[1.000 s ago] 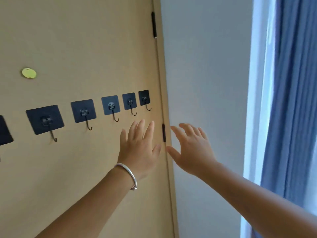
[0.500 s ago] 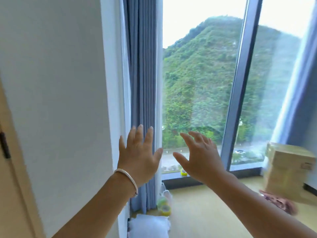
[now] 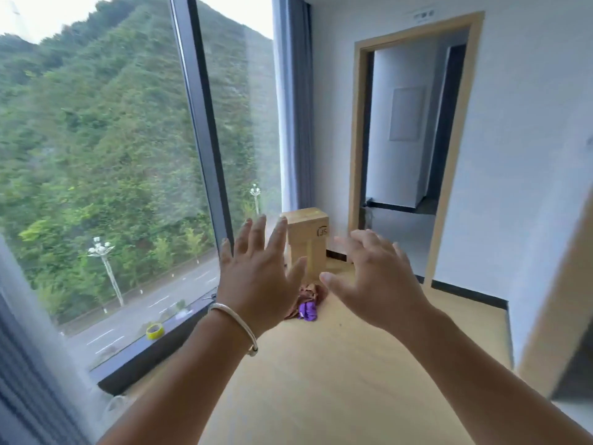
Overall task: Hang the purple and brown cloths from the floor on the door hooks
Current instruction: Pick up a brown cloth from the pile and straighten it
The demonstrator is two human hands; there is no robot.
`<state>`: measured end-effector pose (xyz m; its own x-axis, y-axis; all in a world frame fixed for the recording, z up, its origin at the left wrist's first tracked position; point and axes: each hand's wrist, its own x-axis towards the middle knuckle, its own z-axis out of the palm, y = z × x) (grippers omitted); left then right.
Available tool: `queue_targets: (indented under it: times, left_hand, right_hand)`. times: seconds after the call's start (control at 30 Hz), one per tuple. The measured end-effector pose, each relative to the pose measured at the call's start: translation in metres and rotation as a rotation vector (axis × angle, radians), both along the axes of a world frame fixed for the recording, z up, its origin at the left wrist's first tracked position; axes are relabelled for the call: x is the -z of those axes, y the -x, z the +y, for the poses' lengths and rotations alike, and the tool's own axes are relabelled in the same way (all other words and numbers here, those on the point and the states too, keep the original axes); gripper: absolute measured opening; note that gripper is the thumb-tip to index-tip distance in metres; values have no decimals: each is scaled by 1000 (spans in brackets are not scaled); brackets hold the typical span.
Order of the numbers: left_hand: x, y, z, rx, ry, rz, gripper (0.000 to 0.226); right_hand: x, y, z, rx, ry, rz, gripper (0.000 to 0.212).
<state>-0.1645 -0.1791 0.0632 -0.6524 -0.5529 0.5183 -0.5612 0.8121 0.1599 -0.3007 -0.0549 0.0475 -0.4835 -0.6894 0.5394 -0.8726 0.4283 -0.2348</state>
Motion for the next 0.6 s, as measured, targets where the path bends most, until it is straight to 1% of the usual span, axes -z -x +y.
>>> queue_targets:
  times: [0.13, 0.27, 0.43, 0.6]
  left_hand:
    - [23, 105, 30, 171, -9, -46, 69]
    - [44, 186, 56, 297, -10, -75, 69]
    - [60, 251, 69, 372, -9, -120, 68]
    - [65, 305, 64, 440, -29, -146, 68]
  right_hand:
    - [16, 81, 51, 139, -62, -24, 65]
    - [35, 140, 91, 263, -101, -80, 64]
    - [48, 191, 115, 367, -133, -124, 65]
    - [54, 233, 111, 428, -154, -135, 67]
